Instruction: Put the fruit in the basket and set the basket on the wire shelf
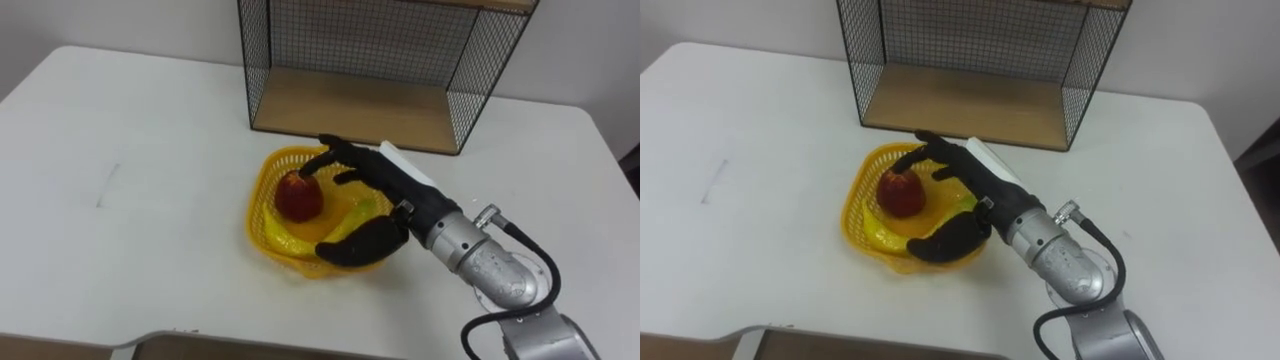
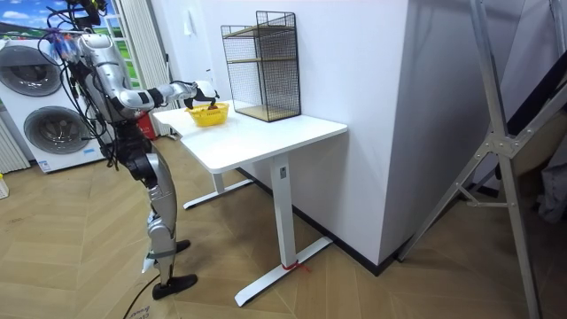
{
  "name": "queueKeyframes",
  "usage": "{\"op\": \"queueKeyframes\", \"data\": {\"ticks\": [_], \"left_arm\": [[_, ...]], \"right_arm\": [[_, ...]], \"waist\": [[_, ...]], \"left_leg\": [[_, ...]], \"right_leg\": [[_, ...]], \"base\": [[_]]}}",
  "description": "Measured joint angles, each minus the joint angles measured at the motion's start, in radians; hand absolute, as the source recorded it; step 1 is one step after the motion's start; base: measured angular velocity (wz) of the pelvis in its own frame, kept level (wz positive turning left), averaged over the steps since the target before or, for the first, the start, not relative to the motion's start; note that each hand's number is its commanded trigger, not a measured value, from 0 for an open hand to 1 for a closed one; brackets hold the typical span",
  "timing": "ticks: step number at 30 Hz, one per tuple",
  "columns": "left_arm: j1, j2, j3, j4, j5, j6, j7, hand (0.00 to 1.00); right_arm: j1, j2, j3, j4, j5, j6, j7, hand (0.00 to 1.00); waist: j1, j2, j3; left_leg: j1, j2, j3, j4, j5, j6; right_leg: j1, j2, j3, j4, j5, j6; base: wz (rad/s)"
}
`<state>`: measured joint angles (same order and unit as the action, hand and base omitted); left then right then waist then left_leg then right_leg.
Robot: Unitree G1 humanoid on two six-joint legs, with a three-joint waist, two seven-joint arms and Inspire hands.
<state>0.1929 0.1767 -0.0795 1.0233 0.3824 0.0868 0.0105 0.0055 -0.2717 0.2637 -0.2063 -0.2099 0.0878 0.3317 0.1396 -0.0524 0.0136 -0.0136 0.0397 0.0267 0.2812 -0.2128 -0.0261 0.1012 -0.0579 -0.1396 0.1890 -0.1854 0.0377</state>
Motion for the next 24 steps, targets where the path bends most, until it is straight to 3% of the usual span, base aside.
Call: {"op": "queueKeyframes", "data": {"ticks": [12, 18, 24], "left_arm": [[0.0, 0.0, -0.002, 0.0, 0.0, 0.0, -0.002, 0.0], [0.001, -0.001, -0.002, 0.0, -0.007, 0.0, -0.002, 0.0], [0.043, -0.001, -0.001, 0.014, -0.089, -0.005, 0.007, 0.0]], "right_arm": [[0.0, 0.02, 0.0, 0.0, 0.001, 0.0, 0.0, 0.0], [0.0, 0.04, -0.004, 0.0, 0.054, 0.0, -0.018, 0.0], [0.0, 0.041, -0.042, 0.0, 0.127, -0.002, -0.065, 0.0]], "waist": [[0.0, 0.0, -0.0014], [-0.005, 0.005, -0.007], [-0.03, 0.013, -0.0052]], "left_leg": [[0.001, 0.001, 0.0, 0.012, 0.0, 0.0], [0.004, 0.001, -0.001, 0.012, 0.0, 0.0], [0.022, 0.0, -0.004, 0.009, 0.0, 0.0]], "right_leg": [[0.0, 0.0, -0.001, 0.012, 0.001, -0.001], [0.004, 0.0, -0.001, 0.013, 0.0, -0.001], [0.024, 0.0, -0.001, 0.01, 0.0, 0.0]], "base": [[0.0], [0.0], [0.0]]}}
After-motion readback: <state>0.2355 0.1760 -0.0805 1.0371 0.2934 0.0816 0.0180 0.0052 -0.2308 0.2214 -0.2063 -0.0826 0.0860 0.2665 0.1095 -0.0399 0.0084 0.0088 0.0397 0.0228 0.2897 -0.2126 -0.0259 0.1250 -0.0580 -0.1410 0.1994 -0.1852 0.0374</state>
